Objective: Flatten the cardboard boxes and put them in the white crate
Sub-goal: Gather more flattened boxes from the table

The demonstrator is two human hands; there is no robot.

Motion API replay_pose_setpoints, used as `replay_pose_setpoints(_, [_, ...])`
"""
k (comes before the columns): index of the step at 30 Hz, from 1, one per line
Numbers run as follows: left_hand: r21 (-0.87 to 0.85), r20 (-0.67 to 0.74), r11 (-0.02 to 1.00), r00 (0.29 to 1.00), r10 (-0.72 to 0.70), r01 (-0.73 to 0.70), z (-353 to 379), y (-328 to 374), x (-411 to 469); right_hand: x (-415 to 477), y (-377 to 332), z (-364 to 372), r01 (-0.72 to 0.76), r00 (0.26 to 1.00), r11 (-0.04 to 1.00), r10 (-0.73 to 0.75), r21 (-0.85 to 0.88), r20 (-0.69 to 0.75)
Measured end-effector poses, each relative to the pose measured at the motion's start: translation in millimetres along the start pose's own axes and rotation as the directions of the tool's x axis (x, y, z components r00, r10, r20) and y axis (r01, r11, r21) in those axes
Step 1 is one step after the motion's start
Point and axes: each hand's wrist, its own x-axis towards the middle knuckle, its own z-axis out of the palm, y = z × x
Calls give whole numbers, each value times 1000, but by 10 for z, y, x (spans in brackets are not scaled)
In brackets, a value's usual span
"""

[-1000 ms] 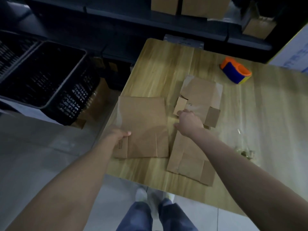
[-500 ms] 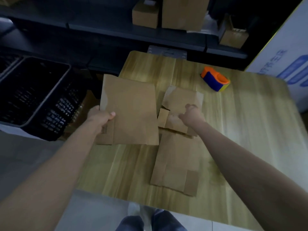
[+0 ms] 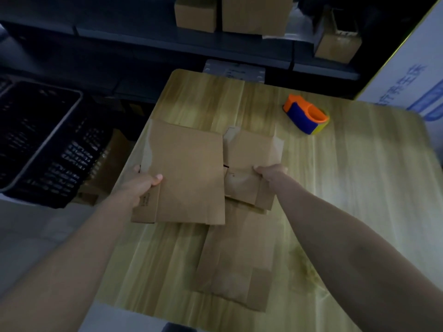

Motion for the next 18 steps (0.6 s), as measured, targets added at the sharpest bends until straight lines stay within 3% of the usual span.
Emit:
replay_pose_setpoints(3, [10, -28, 1000, 1000, -6, 6, 24, -4, 13, 111, -10, 55, 32, 996, 999, -31, -9, 82])
replay_pose_setpoints(11, [-37, -13, 999, 1000, 23, -24, -52, -17, 62, 151, -59, 82, 12, 998, 1000, -13, 7, 60])
replay_pose_setpoints(16, [-40, 12, 999, 1000, 28, -28, -190, 34, 120, 67, -117, 36, 58, 997, 980, -68, 192, 45])
replay_pose_setpoints(18, [-40, 34, 998, 999, 43, -41, -263, 75, 121, -75, -178, -16, 116, 993, 966, -113, 231, -27])
